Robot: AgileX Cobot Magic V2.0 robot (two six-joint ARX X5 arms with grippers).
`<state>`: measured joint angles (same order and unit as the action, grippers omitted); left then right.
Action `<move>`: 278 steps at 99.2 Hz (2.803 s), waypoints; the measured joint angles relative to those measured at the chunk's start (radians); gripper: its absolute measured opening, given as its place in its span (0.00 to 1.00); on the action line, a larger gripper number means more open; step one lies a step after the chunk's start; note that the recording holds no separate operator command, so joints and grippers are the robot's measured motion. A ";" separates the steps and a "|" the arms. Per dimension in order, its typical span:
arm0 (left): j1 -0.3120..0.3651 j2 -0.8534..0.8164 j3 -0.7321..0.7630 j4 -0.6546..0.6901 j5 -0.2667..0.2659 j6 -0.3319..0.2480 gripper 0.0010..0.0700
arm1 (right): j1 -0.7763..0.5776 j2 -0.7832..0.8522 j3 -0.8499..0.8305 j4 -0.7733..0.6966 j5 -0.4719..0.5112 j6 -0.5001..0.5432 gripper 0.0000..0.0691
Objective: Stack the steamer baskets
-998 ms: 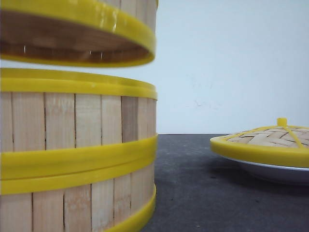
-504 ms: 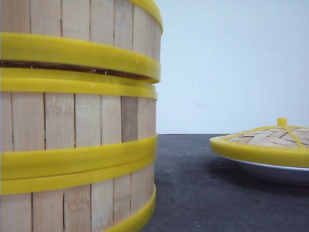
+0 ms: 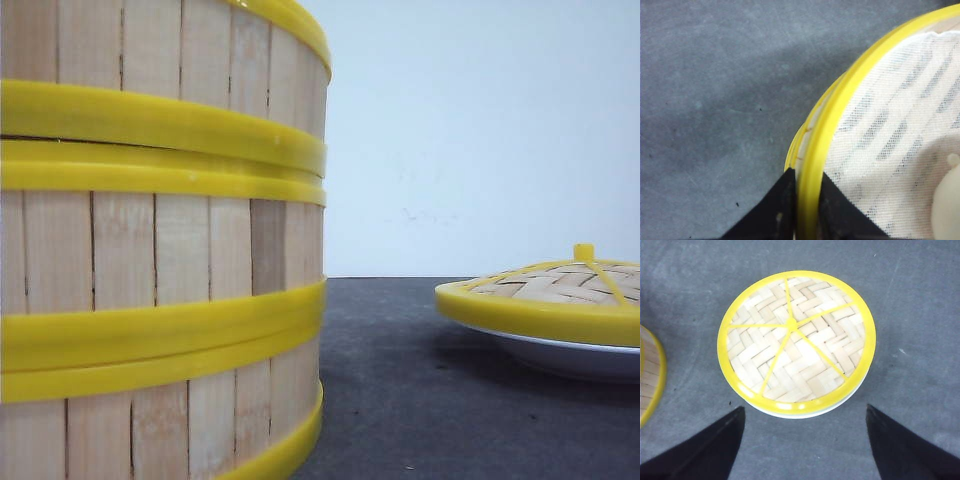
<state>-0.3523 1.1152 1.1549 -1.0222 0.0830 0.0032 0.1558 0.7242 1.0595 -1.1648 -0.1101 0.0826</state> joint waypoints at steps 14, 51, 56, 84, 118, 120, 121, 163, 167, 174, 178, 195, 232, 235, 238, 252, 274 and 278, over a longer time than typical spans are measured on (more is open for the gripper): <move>0.000 0.000 0.000 0.000 0.000 0.000 0.02 | 0.000 0.000 0.000 0.000 0.000 0.000 0.69; 0.000 0.003 0.000 -0.028 0.000 -0.023 0.02 | 0.000 0.000 0.000 0.000 0.000 0.000 0.69; 0.000 0.003 0.000 -0.027 -0.002 -0.023 0.02 | 0.000 0.000 0.000 0.000 0.000 0.000 0.69; 0.000 0.003 0.000 -0.025 -0.011 -0.026 0.02 | 0.000 0.000 0.000 0.000 0.000 0.000 0.69; 0.000 0.003 0.000 -0.012 -0.009 -0.034 0.16 | 0.000 0.000 0.000 0.000 0.000 0.000 0.69; 0.000 0.003 0.000 -0.012 -0.009 -0.034 0.18 | 0.000 0.000 0.000 0.000 0.000 0.000 0.69; 0.000 0.003 0.000 -0.012 -0.009 -0.034 0.18 | 0.000 0.000 0.000 0.000 0.000 0.000 0.69; 0.000 0.001 0.000 0.018 -0.009 -0.042 0.27 | 0.000 0.018 0.000 0.002 0.000 0.000 0.69; 0.000 -0.005 0.000 0.027 -0.009 -0.042 0.27 | 0.000 0.031 0.000 0.003 0.000 0.000 0.69; 0.000 -0.027 0.000 0.048 -0.010 -0.042 0.27 | 0.000 0.055 0.000 0.013 -0.002 -0.001 0.69; 0.000 -0.048 0.000 0.066 -0.016 -0.041 0.27 | 0.000 0.070 0.000 0.024 -0.003 -0.002 0.69; 0.019 -0.133 0.000 0.081 -0.108 -0.039 0.27 | 0.000 0.147 0.000 0.082 -0.052 -0.008 0.69; 0.120 -0.208 0.000 0.058 -0.166 -0.029 0.27 | 0.044 0.368 0.000 0.191 -0.078 -0.077 0.69; 0.122 -0.207 0.000 0.057 -0.166 -0.029 0.27 | 0.049 0.389 0.000 0.196 -0.077 -0.080 0.69; 0.123 -0.207 0.000 0.054 -0.166 -0.029 0.27 | 0.053 0.410 0.000 0.204 -0.075 -0.082 0.69; 0.123 -0.206 0.000 0.045 -0.166 -0.029 0.27 | 0.071 0.507 0.000 0.265 -0.070 -0.093 0.69; 0.123 -0.207 0.000 0.046 -0.166 -0.029 0.27 | 0.079 0.621 0.000 0.352 -0.024 -0.101 0.56; 0.123 -0.207 0.000 0.046 -0.166 -0.029 0.27 | 0.079 0.636 0.000 0.360 -0.022 -0.102 0.55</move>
<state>-0.2291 0.9085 1.1553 -0.9764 -0.0830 -0.0257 0.2348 1.3605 1.0595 -0.8043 -0.1322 -0.0196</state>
